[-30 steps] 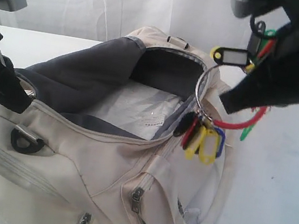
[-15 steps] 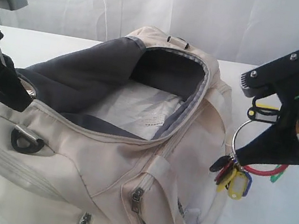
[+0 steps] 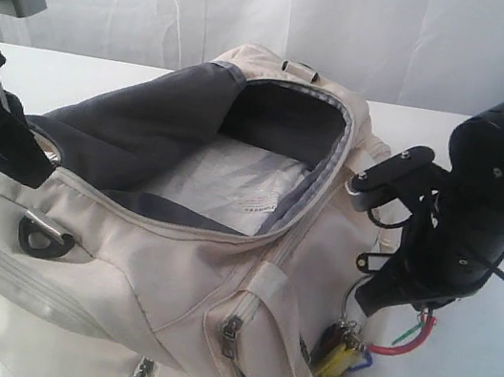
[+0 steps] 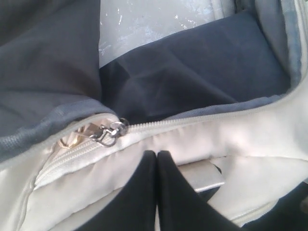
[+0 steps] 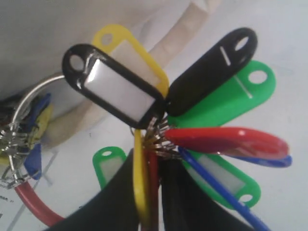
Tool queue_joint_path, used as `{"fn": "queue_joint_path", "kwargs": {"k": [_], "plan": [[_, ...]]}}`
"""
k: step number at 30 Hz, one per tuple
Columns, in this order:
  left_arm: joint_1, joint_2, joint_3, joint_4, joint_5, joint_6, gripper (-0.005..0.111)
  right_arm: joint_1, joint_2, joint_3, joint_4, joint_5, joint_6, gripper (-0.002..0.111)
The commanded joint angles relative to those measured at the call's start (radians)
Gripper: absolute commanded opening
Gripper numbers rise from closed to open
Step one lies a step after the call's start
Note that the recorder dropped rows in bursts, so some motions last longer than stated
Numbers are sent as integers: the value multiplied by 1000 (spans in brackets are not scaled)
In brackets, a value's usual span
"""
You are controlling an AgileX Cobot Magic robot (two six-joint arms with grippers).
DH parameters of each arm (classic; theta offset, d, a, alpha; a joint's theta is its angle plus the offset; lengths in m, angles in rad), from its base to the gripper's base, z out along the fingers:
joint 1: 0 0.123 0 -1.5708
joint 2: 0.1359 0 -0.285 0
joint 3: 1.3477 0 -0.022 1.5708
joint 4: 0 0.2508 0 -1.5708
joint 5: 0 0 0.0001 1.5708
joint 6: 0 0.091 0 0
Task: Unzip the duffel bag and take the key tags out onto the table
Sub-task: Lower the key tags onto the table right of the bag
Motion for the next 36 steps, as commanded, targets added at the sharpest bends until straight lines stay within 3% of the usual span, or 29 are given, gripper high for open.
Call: {"fn": "queue_joint_path", "kwargs": {"k": [1,14,17,25,36], "plan": [[2,-11,6,-18,9,6,0,-11,78,-17,34,2,-67,0],[2,-11,6,-16,12,6,0,-11,238,-17,22,-95,-41,1],[2,-11,6,-16,13,8,0,-11,242,-17,22,-104,-16,10],[2,-11,6,-16,13,8,0,-11,226,-41,11,-67,-14,48],[2,-11,6,-16,18,8,0,-11,173,-81,22,60,9,53]]}}
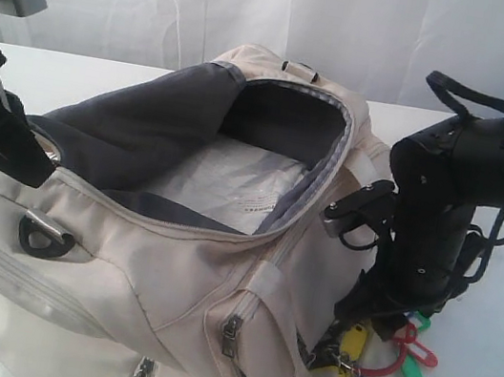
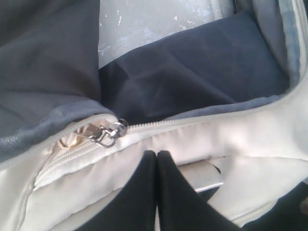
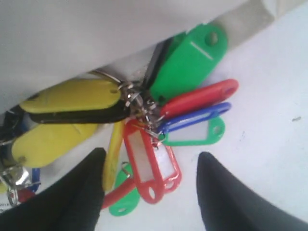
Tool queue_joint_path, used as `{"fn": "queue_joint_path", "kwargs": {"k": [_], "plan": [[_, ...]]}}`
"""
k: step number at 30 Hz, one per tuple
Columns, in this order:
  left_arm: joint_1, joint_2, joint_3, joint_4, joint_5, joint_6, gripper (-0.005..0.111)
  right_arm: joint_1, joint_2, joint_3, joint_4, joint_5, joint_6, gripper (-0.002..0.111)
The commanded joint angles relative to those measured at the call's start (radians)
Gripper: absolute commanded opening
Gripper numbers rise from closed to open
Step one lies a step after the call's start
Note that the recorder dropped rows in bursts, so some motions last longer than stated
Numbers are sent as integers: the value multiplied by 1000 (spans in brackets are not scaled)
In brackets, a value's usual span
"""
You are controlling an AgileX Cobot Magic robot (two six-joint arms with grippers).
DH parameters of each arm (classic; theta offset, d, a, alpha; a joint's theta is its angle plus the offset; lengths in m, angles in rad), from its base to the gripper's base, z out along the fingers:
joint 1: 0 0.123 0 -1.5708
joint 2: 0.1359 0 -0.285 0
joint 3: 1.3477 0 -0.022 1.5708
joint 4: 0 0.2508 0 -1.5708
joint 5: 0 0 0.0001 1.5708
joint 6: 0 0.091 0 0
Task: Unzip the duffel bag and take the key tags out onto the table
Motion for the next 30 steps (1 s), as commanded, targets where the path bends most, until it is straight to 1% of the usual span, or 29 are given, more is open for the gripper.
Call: {"fn": "queue_joint_path", "kwargs": {"k": [1,3,6,8,10,12,13,14,16,18,21,26,28,30], "plan": [[2,-11,6,-14,22,6,0,-5,-50,-5,8,28,17,53],[2,-11,6,-14,22,6,0,-5,-71,-5,8,26,17,53],[2,-11,6,-14,22,6,0,-5,-99,-5,8,13,22,49],[2,-11,6,-14,22,6,0,-5,-120,-5,9,0,38,43],[2,-11,6,-14,19,15,0,-5,-145,2,30,-2,31,30],[2,-11,6,-14,19,15,0,-5,-172,9,37,-2,31,13],[2,-11,6,-14,21,16,0,-5,-190,16,44,-5,31,2],[2,-11,6,-16,22,16,0,-5,-212,23,51,-11,31,0],[2,-11,6,-16,22,23,0,-5,-260,45,69,-21,17,0],[2,-12,6,-19,19,65,0,-5,-306,74,93,-35,-15,0],[2,-38,0,-19,2,89,0,-5,-405,129,158,-53,-73,0],[2,-127,6,-6,-44,94,0,-5,-593,237,250,-89,-146,0],[2,-178,30,-6,-77,96,0,-5,-682,280,272,-122,-146,0],[2,-235,79,-6,-116,99,0,-5,-765,318,276,-155,-146,0]]}}
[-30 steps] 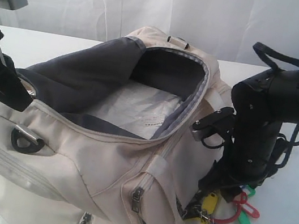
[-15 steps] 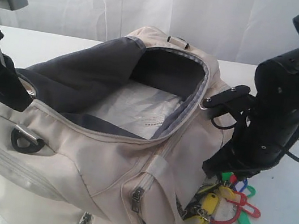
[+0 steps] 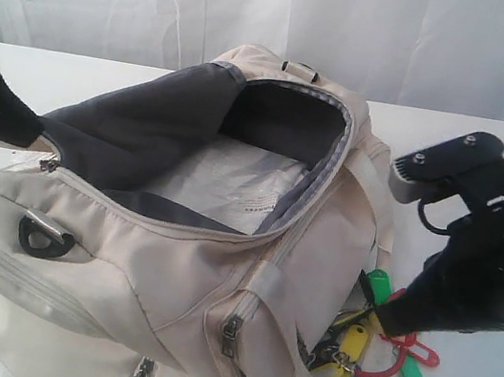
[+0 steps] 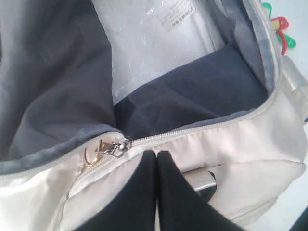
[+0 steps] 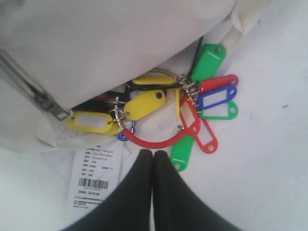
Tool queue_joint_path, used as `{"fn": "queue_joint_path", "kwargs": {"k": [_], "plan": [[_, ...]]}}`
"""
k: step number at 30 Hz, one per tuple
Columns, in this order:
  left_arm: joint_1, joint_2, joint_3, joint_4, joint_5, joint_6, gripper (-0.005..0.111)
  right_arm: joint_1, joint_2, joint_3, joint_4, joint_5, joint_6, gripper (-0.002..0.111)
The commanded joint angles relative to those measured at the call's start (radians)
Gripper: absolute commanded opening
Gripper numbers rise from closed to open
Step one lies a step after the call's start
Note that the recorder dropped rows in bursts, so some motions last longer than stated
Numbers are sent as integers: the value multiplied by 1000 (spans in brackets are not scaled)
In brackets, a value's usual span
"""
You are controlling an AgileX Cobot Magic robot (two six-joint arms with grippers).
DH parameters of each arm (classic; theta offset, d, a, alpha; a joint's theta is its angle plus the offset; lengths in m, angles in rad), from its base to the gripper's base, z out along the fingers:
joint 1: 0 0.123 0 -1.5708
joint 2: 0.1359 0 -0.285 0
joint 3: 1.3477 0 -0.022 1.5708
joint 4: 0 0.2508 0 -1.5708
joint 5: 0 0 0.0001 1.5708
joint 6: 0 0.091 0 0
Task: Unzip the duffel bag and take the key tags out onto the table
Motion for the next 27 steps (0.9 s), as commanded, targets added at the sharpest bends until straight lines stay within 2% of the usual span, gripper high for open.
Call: {"fn": "queue_joint_path", "kwargs": {"k": [1,6,12,18,27], "plan": [[2,-128,98,-6,-58,6,0,-5,-202,89,28,-72,-18,0],[2,-303,243,-6,-71,-6,0,-5,-408,153,28,-102,-18,0],[2,-483,291,-18,-96,-6,0,-5,-551,219,28,-236,-18,0],[2,-532,291,-31,-254,-6,0,-5,-570,242,28,-349,-15,0],[2,-532,291,-31,-260,-6,0,-5,-570,242,28,-349,-15,0]]}}
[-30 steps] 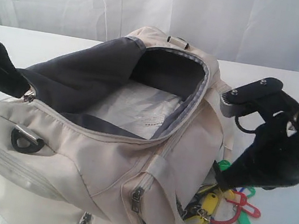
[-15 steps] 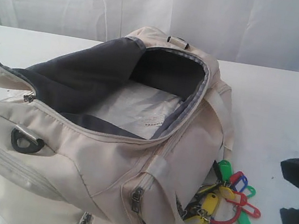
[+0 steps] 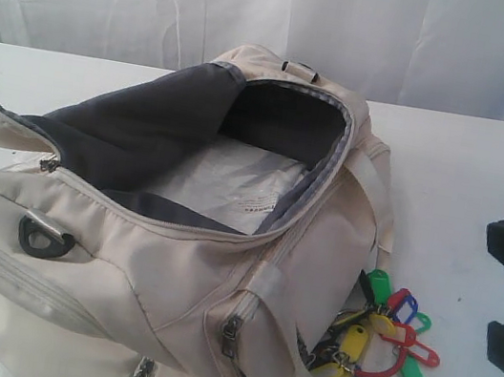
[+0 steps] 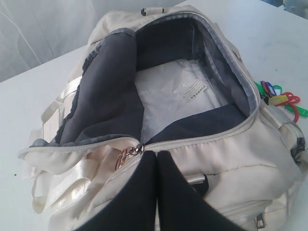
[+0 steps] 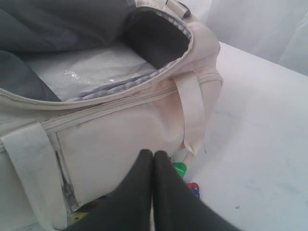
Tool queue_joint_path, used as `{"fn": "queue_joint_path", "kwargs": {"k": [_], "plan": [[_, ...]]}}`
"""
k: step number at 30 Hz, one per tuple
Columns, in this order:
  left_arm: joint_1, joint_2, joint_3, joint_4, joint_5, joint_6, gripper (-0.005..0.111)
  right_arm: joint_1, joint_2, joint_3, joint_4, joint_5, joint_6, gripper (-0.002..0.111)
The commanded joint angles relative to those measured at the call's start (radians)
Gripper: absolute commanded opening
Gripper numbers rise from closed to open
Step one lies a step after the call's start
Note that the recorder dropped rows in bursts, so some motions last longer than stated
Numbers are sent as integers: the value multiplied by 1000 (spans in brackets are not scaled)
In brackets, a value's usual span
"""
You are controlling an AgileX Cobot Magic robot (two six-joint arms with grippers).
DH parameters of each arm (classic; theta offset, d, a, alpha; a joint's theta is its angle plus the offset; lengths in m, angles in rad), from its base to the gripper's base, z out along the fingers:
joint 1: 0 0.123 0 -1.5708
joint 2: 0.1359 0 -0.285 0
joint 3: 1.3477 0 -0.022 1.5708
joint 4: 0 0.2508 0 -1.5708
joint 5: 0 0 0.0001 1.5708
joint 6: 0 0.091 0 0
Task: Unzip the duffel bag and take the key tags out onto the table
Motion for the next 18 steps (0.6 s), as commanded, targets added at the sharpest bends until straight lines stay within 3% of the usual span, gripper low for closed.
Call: {"fn": "queue_joint_path", "kwargs": {"k": [1,18], "plan": [[2,-9,7,-24,-5,-6,0,-5,-8,7,7,-15,-9,0],[2,-9,7,-24,-5,-2,0,-5,-8,7,53,-45,-9,0]]}}
